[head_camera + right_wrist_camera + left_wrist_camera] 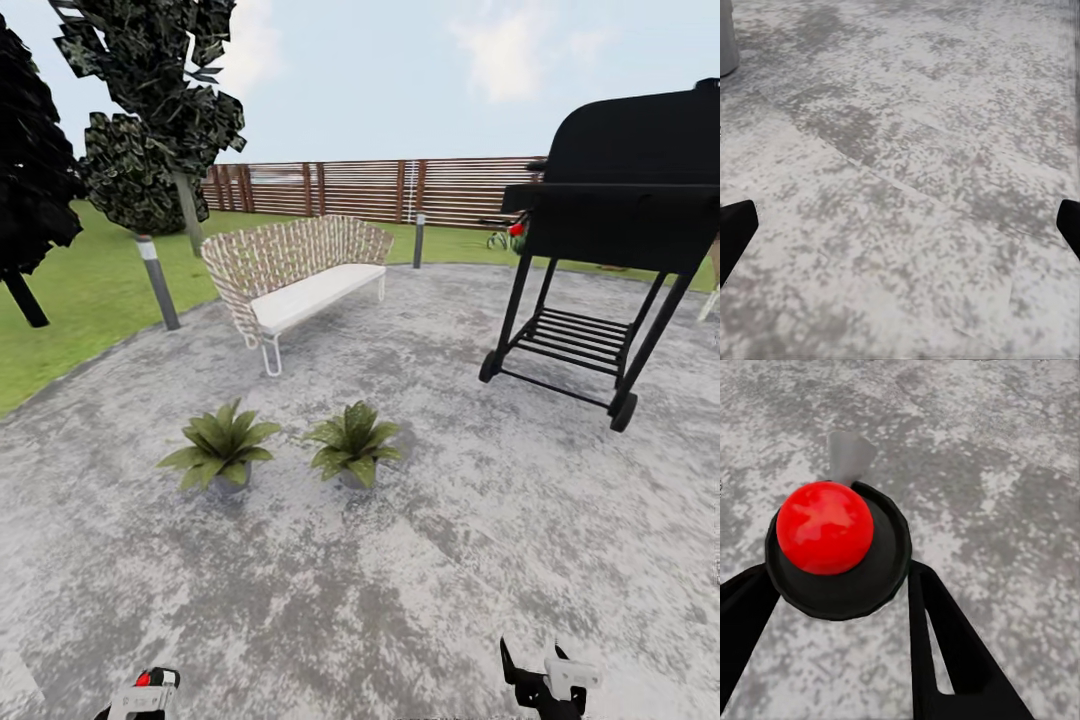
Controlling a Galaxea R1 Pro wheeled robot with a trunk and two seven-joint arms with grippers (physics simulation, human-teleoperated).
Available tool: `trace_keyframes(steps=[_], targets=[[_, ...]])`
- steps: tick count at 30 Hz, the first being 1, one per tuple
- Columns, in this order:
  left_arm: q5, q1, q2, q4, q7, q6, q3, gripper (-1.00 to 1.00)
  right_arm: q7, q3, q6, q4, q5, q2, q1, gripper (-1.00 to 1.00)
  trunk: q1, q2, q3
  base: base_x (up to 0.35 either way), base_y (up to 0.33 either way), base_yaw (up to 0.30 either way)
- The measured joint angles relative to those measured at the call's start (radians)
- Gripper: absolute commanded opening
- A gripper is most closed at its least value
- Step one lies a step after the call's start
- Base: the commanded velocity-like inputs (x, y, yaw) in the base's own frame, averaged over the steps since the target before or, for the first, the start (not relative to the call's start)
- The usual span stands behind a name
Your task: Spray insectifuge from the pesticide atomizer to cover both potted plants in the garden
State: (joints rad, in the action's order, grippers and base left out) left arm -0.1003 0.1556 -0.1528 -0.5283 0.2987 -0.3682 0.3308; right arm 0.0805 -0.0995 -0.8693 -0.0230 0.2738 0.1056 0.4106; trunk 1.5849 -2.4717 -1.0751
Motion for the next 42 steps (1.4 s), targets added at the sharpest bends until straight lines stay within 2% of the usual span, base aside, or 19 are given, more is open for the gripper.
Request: trace_keyframes(steps=[15, 42], targets=[[0.0, 0.0, -0.001, 0.027, 0.0, 0.0, 0.0, -1.0, 0.001, 0.0, 0.0, 0.0, -0.001, 0.0, 0.0, 1.0, 0.0, 0.0, 0.0, 0.0, 0.331, -0.244], [-0.009, 0.0, 0.002, 0.028, 0.0, -0.001, -0.004, -1.0, 0.005, 0.0, 0.015, 0.002, -0.002, 0.003, 0.0, 1.0, 0.0, 0.0, 0.0, 0.006, 0.331, -0.003]])
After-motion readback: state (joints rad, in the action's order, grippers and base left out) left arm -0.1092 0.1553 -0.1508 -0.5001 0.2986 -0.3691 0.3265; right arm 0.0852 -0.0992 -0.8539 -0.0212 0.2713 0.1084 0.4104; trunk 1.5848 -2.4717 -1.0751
